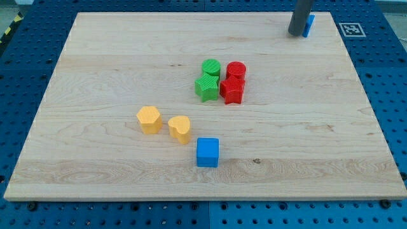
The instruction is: Nudge the blue cube right a bit
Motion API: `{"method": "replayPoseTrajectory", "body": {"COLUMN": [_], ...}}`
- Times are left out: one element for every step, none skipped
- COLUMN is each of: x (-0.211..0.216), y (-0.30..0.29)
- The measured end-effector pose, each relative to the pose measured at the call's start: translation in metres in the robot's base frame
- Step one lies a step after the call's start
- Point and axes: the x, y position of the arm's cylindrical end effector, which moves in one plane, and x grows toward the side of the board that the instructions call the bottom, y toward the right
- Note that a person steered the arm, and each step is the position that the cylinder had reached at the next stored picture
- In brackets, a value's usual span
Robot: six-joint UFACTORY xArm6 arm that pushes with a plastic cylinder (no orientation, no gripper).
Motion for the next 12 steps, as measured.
{"method": "replayPoseTrajectory", "body": {"x": [0.032, 0.089, 0.161, 0.202, 0.213, 0.213, 0.224, 0.230, 0.248, 0.257, 0.260, 0.281], "y": [-0.019, -0.012, 0.027, 0.033, 0.033, 0.033, 0.021, -0.017, -0.046, -0.047, -0.047, -0.049]}}
